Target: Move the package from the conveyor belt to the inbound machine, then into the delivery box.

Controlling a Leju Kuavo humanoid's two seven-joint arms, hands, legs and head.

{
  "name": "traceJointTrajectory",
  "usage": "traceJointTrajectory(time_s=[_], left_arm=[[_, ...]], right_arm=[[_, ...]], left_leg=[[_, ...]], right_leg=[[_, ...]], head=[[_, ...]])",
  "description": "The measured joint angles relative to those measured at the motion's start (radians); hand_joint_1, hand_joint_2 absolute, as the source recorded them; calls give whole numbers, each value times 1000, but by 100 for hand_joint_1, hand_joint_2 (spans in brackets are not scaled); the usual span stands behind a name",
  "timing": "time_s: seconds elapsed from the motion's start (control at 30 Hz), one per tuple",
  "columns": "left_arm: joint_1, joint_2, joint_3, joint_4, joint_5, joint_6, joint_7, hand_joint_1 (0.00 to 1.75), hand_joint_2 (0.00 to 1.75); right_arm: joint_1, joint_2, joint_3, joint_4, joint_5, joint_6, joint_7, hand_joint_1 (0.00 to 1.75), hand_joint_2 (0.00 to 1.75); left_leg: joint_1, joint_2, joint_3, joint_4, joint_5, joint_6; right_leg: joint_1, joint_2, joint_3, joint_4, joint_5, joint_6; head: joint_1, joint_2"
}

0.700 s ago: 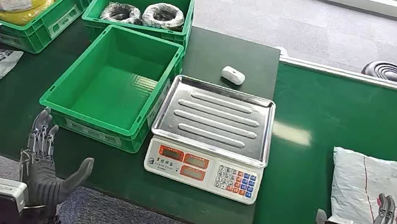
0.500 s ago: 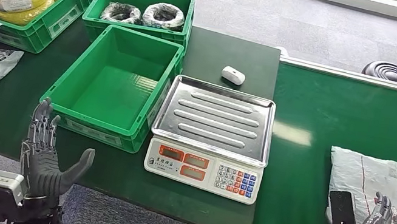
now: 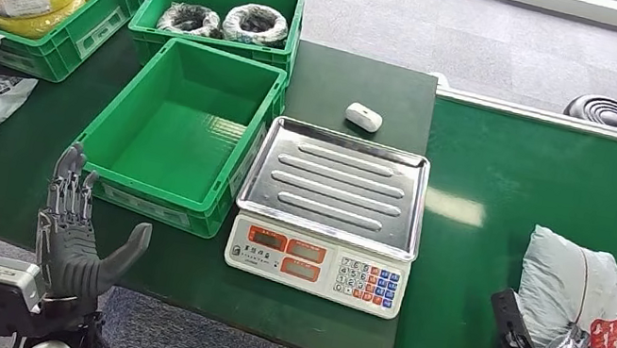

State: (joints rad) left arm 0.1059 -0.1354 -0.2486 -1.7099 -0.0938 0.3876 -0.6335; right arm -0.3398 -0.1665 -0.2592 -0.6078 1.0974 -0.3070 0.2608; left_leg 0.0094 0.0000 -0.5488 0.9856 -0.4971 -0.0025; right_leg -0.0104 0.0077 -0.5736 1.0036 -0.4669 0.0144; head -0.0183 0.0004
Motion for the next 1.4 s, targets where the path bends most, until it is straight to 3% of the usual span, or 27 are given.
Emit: traceJointTrajectory(time_s=[0.13,0.23,0.27,0.37,0.53,0.73,1.03,1.23,1.4], left_arm=[[-1,0,0,0,0,0,0,0,175],[-1,0,-1,2,1,2,0,0,175],[-1,1,-1,3,1,5,0,0,175],[-2,2,-5,7,6,13,0,0,175],[-9,9,-10,16,16,20,-1,0,175],[-20,16,-10,27,18,28,-16,0,175],[-38,23,-14,48,30,37,-39,0,175],[-47,27,-16,64,41,44,-52,0,175],[-74,23,-15,77,41,30,-58,0,175]], right_arm=[[-13,-6,8,27,1,0,0,1,0],[-21,-9,12,44,21,-1,30,132,0],[-25,-10,12,52,36,-3,51,175,44],[-38,-13,10,72,80,-25,95,175,175],[-64,-13,6,76,154,-96,109,175,175],[-113,-9,-4,20,148,-188,-59,175,175],[-173,4,0,-177,-28,-319,-282,175,175],[-182,11,26,-323,-83,-351,-349,175,175],[-211,52,102,-444,-13,-347,-391,175,175]], left_leg=[[0,0,0,0,0,0],[0,0,1,0,0,0],[0,0,1,0,0,0],[0,-1,1,0,0,0],[0,0,0,0,0,0],[0,0,0,0,0,0],[0,-1,-2,0,1,0],[0,0,-3,0,1,0],[0,0,-3,0,1,0]], right_leg=[[0,0,0,0,0,0],[0,0,1,0,0,0],[0,0,1,0,0,0],[0,-1,1,0,0,0],[0,-1,1,0,0,0],[0,0,0,0,1,0],[0,-1,-2,0,1,0],[0,0,-2,0,1,0],[0,0,-2,1,1,0]], head=[[0,0],[0,0],[0,0],[0,0],[0,0],[0,0],[0,0],[0,0],[0,0]])
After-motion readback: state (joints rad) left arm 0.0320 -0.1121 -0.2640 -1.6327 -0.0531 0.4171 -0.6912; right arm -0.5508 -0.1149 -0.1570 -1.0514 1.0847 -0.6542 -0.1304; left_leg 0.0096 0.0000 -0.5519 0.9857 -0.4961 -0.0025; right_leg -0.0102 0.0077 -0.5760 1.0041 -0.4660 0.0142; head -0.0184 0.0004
